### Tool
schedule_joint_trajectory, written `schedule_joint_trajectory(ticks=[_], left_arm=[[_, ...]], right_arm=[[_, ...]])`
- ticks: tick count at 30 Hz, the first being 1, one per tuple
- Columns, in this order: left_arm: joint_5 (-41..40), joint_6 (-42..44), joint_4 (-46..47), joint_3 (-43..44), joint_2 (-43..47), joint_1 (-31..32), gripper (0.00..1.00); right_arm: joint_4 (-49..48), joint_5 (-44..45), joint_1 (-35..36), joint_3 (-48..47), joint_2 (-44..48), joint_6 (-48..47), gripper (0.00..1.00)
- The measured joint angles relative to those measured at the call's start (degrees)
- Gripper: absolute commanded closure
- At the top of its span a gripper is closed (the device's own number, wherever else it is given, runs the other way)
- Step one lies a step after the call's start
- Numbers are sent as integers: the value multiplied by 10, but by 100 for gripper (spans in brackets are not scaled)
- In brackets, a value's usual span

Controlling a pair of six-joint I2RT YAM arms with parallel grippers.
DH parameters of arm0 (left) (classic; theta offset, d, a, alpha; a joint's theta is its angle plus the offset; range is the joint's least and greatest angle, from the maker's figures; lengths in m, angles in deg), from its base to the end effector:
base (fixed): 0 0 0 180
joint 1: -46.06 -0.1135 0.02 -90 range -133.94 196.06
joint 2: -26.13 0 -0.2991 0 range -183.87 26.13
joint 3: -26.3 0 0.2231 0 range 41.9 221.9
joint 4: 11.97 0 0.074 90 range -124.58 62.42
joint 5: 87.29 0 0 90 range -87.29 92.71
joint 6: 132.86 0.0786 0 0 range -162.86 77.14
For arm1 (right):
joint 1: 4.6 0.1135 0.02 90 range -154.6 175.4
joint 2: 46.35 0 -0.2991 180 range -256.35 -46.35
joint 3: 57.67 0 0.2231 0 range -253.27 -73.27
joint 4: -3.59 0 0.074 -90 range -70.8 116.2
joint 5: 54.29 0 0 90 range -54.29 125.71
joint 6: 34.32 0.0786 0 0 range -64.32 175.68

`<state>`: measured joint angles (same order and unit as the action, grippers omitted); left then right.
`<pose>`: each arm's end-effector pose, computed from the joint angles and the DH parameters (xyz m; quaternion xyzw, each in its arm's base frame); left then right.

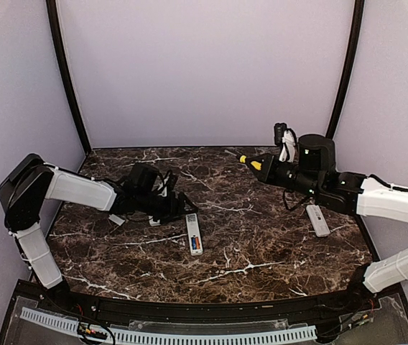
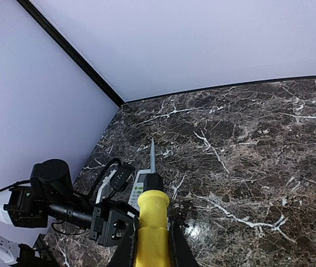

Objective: Unload the batteries from the remote control
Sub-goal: Move the remote control without the battery cover to the center of the board.

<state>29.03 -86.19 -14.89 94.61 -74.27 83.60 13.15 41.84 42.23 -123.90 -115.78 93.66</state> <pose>0.2811 -0.2600 0.2063 0.0614 0.8680 -0.4453 0.2112 0.2018 0.2029 0.3475 -0.0269 0.7804 0.3895 0.4884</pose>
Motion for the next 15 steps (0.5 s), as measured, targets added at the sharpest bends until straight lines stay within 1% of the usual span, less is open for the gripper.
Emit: schedule_joint_trajectory(ticks=[6, 15], left_arm=[[-3, 1, -9, 26, -41, 12, 25], [-27, 11, -35, 34, -54, 16, 25]], right_arm=[[1, 4, -1, 0, 1, 0, 100], [1, 7, -4, 0, 1, 0, 100]])
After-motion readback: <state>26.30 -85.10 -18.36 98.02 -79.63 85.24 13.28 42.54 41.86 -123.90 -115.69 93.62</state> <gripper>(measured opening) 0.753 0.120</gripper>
